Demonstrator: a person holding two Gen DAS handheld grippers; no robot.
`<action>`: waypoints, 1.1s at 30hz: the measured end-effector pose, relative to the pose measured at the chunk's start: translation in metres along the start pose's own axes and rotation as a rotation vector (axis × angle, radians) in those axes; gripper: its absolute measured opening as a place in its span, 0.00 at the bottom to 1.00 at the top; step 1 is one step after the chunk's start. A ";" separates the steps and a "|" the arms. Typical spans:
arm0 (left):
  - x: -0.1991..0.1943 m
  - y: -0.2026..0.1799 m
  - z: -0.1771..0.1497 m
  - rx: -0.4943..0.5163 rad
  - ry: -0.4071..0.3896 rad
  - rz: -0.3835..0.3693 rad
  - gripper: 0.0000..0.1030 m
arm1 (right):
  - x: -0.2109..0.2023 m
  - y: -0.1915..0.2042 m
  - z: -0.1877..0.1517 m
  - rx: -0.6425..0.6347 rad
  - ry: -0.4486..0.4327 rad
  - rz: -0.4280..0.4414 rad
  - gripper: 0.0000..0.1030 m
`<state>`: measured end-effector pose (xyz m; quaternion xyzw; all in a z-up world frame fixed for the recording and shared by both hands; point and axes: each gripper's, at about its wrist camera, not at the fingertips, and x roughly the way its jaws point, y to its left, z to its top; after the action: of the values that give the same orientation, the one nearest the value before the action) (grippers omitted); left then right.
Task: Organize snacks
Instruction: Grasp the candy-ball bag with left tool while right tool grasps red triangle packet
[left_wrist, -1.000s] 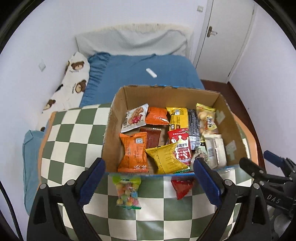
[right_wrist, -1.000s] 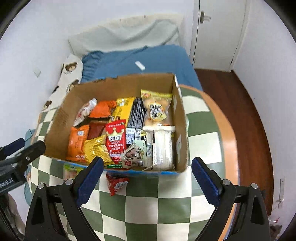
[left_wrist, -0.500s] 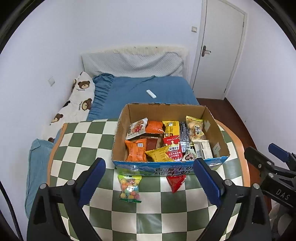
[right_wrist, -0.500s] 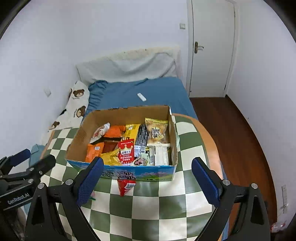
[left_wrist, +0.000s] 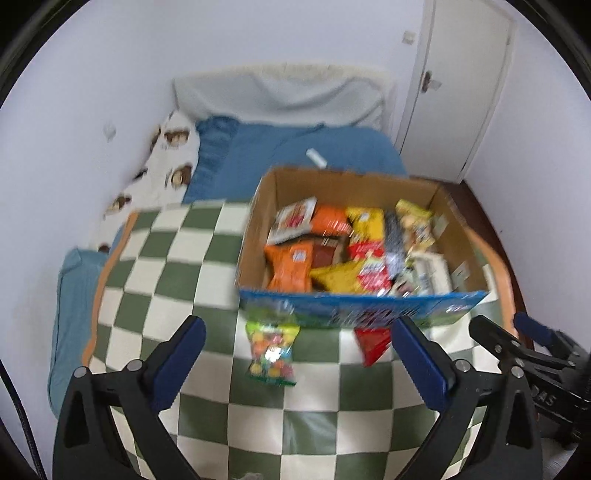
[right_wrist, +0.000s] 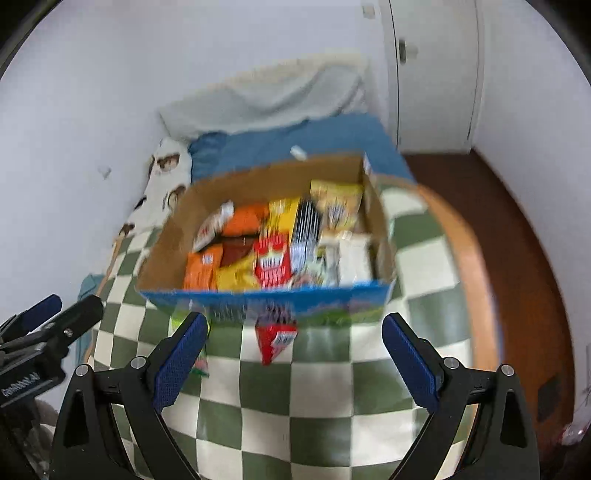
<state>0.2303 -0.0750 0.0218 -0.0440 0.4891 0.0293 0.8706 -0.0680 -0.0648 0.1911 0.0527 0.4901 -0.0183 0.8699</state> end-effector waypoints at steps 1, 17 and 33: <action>0.011 0.006 -0.004 -0.010 0.026 0.008 1.00 | 0.015 0.000 -0.002 0.001 0.024 0.009 0.65; 0.186 0.050 -0.047 -0.045 0.440 0.033 1.00 | 0.182 0.009 -0.037 0.185 0.244 0.070 0.47; 0.167 0.035 -0.122 -0.015 0.530 -0.026 0.47 | 0.123 0.011 -0.091 0.041 0.324 0.120 0.43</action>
<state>0.2097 -0.0519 -0.1855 -0.0630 0.6993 0.0092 0.7120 -0.0809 -0.0411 0.0404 0.1018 0.6194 0.0321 0.7778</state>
